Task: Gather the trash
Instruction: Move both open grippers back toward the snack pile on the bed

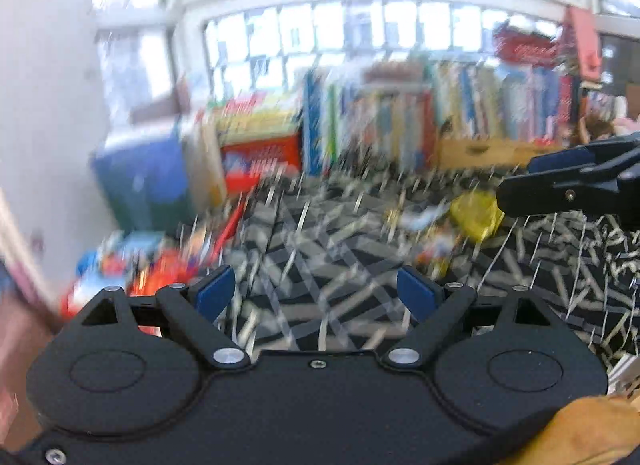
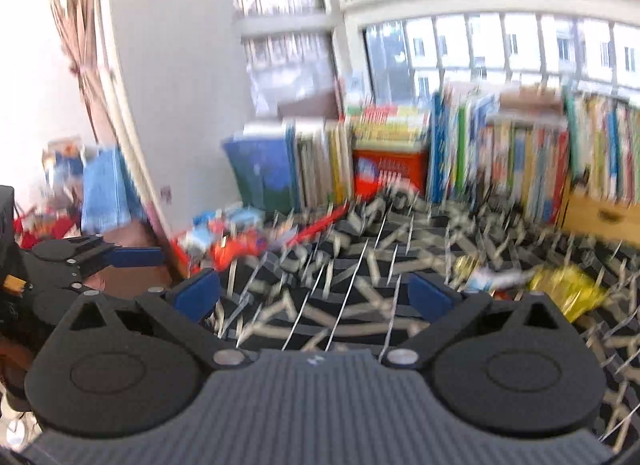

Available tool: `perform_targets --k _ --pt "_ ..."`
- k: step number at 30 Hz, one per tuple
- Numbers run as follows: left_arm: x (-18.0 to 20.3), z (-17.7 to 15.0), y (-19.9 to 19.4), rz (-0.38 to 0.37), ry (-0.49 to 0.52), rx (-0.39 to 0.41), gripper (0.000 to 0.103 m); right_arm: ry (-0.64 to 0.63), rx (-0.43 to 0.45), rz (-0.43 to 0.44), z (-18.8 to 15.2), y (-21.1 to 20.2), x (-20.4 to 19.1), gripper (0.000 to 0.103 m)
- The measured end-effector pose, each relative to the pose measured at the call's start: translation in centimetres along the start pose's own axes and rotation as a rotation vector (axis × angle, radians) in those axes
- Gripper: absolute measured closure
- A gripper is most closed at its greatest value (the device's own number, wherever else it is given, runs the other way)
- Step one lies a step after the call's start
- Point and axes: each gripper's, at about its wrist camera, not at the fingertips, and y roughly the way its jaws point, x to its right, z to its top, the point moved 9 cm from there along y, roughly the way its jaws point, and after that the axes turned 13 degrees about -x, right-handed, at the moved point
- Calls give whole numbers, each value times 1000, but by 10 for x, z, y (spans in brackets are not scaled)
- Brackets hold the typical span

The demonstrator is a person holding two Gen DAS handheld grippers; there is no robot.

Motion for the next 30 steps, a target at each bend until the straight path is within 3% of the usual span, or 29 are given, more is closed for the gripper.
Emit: perform_targets --k 3,8,12,15,18,22,27,30 --pt "21 48 -17 -33 66 55 16 -3 45 -37 34 -29 20 0" --pt "48 130 -48 -107 78 180 16 -34 152 -90 90 -76 51 0" --pt "63 182 -52 -77 104 269 12 -64 244 -141 124 -100 79 0" --pt "77 205 -28 -54 94 283 9 -68 282 -173 136 -104 102 0" --pt "85 209 15 -49 63 256 9 -63 258 -224 135 -87 131 0" --pt "96 186 77 -46 10 250 2 -21 129 -246 115 -43 181 0" --pt "124 137 166 -122 35 96 2 51 -91 -181 67 31 243 0" --pt "141 108 220 -105 89 10 2 180 -160 -169 21 65 283 0"
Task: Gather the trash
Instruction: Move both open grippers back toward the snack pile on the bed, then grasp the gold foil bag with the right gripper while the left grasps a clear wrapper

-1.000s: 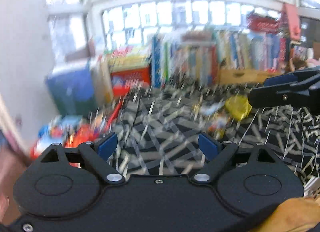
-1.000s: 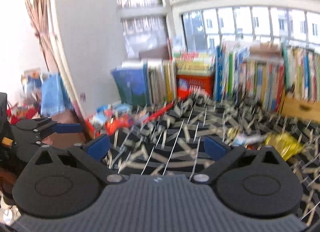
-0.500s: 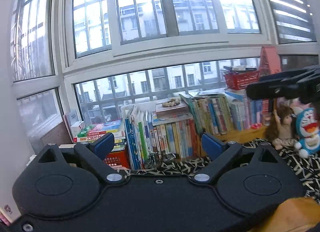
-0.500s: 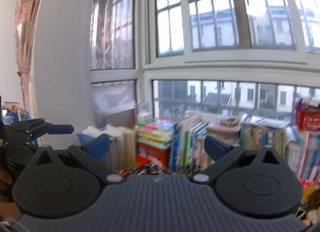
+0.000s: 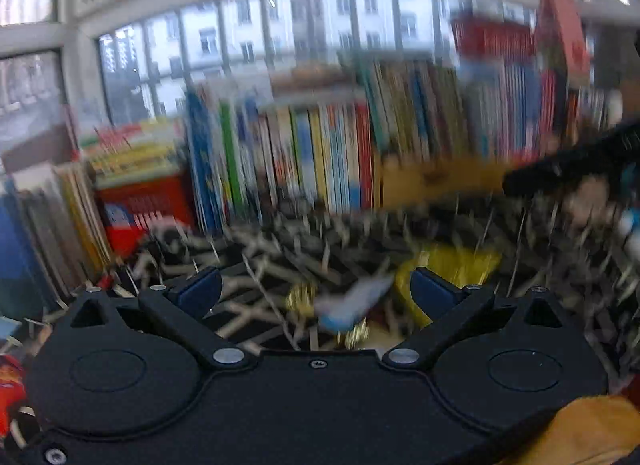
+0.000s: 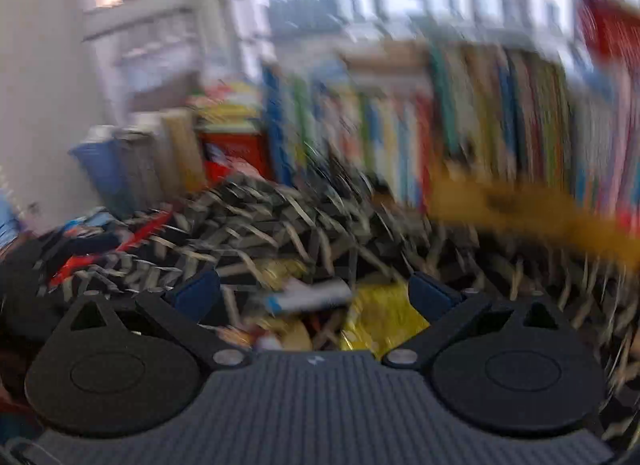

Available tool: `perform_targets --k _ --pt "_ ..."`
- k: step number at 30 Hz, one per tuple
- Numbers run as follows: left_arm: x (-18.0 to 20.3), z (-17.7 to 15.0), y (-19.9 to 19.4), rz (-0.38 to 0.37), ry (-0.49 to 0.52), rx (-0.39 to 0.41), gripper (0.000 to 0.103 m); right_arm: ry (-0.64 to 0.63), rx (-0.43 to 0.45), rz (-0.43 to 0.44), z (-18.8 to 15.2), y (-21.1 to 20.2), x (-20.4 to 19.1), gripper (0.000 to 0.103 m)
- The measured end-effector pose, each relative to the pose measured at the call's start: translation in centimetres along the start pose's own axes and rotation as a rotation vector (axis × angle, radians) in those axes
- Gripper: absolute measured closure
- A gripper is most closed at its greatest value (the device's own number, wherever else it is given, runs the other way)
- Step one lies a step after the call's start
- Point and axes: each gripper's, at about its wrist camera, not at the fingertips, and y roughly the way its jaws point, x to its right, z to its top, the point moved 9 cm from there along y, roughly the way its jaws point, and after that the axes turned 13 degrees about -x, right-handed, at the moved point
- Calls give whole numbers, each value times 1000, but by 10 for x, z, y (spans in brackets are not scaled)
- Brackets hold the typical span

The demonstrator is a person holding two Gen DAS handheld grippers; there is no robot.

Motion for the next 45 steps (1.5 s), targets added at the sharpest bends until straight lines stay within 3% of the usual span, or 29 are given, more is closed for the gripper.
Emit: perform_targets --k 2,5,10,13,17,22,25,28,31,34,36,38,41,43,45 --pt "7 -18 35 31 53 -71 2 76 -10 -34 -13 33 27 0" --pt "14 -39 73 16 62 -173 3 99 -23 -101 -32 73 53 0" --pt "17 -65 108 -34 -105 -271 3 76 -57 -140 -55 113 64 0" --pt "12 -68 110 -32 -170 -278 6 215 -96 -105 -63 134 78 0" --pt "14 -63 107 -54 -159 -236 15 451 -112 -57 -71 150 108 0" --pt "21 -61 109 -34 -140 -252 31 615 -51 39 -65 155 130 11" --pt "25 -64 112 -28 -139 -263 40 605 -62 61 -62 160 133 24" --pt "25 -68 114 -33 -173 -273 66 583 -80 103 -60 161 130 34" --pt "24 -73 115 -23 -202 -286 70 550 -87 124 -60 163 126 36" --pt "25 -74 112 -7 -190 -275 81 543 -78 138 -60 163 124 42" --pt "26 -73 111 4 -179 -264 86 544 -79 144 -60 164 124 60" --pt "27 -71 108 4 -179 -257 91 548 -79 159 -59 164 123 62" --pt "25 -67 103 5 -186 -238 95 524 -28 142 -51 153 122 68" --pt "22 -64 98 52 -181 -212 101 515 25 126 -42 139 123 72" --pt "18 -61 94 78 -175 -197 102 472 131 117 -26 113 120 74"
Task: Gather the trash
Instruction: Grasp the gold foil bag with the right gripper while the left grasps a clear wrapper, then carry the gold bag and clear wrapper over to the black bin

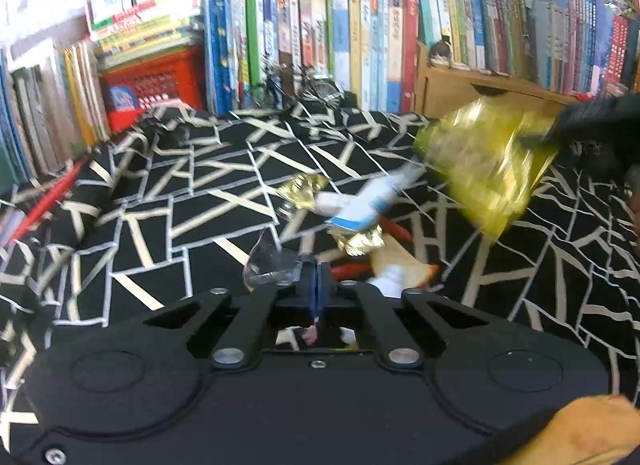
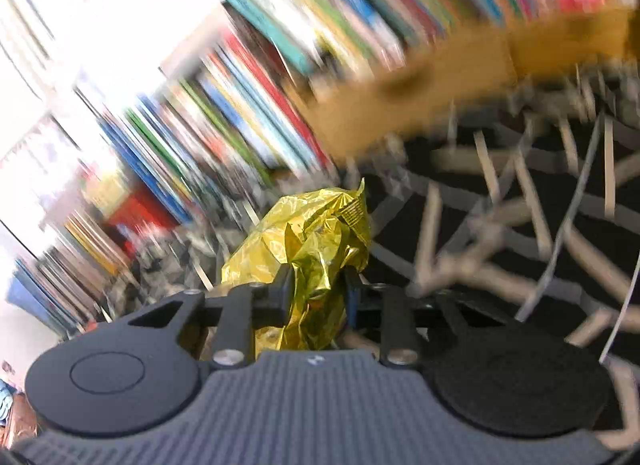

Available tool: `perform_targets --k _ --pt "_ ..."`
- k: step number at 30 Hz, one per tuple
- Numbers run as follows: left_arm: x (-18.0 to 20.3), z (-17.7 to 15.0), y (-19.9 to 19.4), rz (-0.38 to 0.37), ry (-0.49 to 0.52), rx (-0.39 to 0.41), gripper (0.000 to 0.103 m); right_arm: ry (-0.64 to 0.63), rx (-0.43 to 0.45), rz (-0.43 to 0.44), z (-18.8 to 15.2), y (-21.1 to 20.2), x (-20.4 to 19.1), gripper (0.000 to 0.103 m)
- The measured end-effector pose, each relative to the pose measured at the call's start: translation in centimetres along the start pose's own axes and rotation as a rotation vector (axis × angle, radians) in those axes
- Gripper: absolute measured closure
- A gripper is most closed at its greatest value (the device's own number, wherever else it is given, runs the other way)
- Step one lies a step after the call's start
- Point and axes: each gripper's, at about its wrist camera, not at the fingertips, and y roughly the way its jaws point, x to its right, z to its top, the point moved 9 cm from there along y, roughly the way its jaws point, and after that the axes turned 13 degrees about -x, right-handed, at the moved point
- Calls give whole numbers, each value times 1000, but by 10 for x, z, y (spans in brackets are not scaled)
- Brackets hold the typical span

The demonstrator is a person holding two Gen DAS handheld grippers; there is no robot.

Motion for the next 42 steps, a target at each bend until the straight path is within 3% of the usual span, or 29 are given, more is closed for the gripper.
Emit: perform_targets --k 2,4,7,11,21,31,42 --pt "-4 2 -4 -8 -23 8 102 -163 88 -52 14 -23 -23 74" --pt "-8 3 -6 -12 -54 13 102 -237 85 -79 20 -30 -35 74" --pt "-11 4 -9 -6 -62 24 102 -189 96 -22 29 -39 -37 75" --pt "-14 3 -16 -9 -76 40 102 -233 98 -48 29 -43 -43 75" --pt "-26 -9 -34 -10 -99 55 102 -204 56 33 3 -56 -63 74" --pt "-49 -16 -56 -31 -194 61 101 -211 42 39 -23 -72 -80 74" --pt "-60 -36 -74 -100 -210 71 101 -245 50 17 -54 -95 -106 74"
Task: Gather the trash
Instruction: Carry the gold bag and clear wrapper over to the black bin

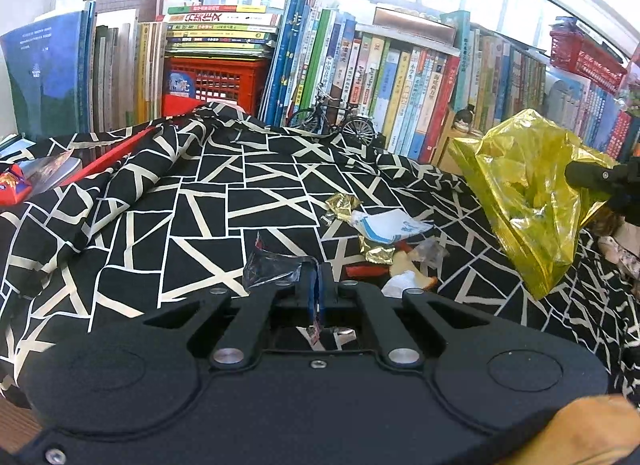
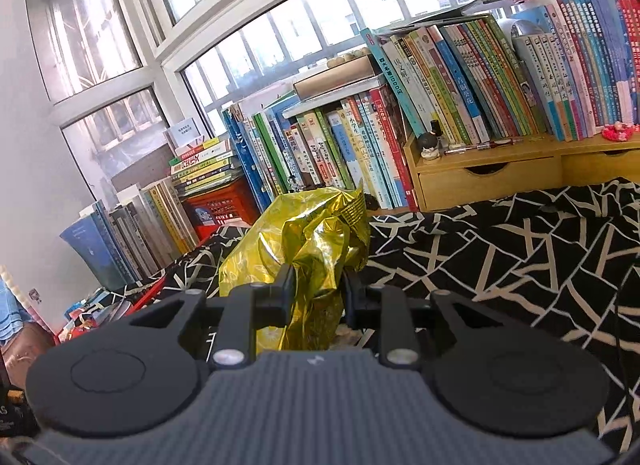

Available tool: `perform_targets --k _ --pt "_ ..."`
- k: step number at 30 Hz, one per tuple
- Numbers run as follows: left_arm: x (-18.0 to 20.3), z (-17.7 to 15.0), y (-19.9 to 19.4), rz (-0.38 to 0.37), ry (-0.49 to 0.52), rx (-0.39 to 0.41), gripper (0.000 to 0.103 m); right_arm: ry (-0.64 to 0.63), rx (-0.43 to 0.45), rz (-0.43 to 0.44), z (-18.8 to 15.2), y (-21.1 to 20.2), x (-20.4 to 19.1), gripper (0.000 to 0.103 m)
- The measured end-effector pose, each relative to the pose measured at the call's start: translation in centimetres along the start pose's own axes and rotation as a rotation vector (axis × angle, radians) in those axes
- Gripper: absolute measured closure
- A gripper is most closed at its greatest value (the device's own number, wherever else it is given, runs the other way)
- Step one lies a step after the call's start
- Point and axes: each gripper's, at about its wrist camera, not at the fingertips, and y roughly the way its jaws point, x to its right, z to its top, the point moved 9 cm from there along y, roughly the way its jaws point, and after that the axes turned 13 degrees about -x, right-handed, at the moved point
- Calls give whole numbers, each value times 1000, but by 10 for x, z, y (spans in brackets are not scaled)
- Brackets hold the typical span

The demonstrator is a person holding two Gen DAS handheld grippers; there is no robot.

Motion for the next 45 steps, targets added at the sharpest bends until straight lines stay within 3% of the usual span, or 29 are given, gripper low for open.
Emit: perform_targets --k 17,29,33,45 --pt "-53 -20 -59 17 66 58 101 10 17 -32 -45 -31 -71 74" --pt "-127 -49 -138 46 -1 132 101 -32 58 -23 -75 -55 -143 74" --pt "-143 -64 -154 90 52 127 101 -37 61 -18 -91 -59 -163 74" --pt "-209 -127 -176 132 -51 28 101 -64 -84 55 -159 -45 -212 74"
